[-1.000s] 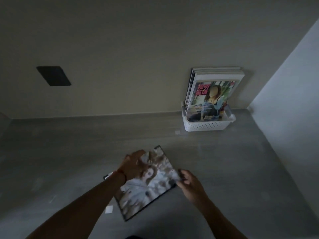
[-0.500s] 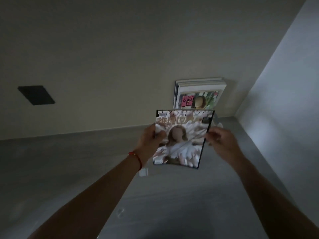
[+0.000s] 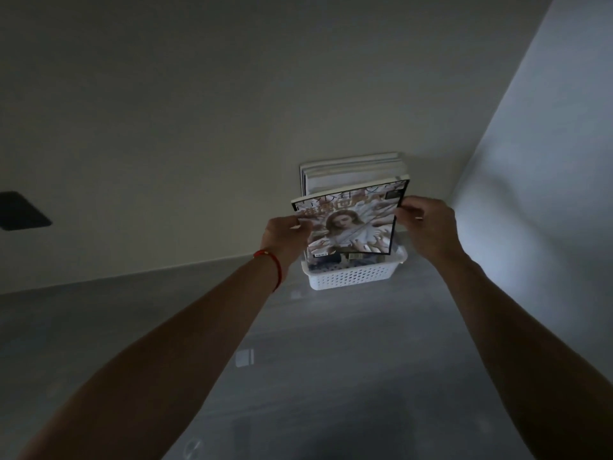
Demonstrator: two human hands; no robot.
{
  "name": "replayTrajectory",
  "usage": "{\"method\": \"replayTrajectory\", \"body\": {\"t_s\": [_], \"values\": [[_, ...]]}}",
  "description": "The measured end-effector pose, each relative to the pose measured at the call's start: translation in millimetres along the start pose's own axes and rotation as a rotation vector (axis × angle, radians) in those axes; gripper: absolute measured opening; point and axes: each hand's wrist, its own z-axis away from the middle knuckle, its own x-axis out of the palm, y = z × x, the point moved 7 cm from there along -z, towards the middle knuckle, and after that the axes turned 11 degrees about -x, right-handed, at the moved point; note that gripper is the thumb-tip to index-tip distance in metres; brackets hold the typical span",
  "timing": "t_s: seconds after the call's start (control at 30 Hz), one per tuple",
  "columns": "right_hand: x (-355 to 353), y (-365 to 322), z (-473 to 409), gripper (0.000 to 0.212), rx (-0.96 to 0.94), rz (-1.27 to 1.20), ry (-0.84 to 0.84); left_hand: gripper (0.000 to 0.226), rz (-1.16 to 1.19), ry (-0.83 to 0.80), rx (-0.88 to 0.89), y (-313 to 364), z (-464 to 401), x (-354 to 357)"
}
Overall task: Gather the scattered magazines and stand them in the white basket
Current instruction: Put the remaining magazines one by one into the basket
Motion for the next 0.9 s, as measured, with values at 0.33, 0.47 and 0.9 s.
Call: {"method": "replayTrajectory", "body": {"t_s": [0.33, 0.47, 0.9], "values": [[56.8, 69.2, 5.0, 0.021, 0.237, -0.054, -0.022, 0.013, 0.103, 0.118, -0.158, -40.2, -39.2, 27.3], [71.8, 80.1, 6.9, 0.028, 0.300, -0.101, -0.029, 0.031, 0.067, 0.155, -0.146, -50.1, -47.1, 37.5], [99.7, 88.0, 17.4, 0.032, 0.402, -0.493, 0.035, 0.043, 0.025, 0.034, 0.002, -46.6, -61.3, 53.5]]}}
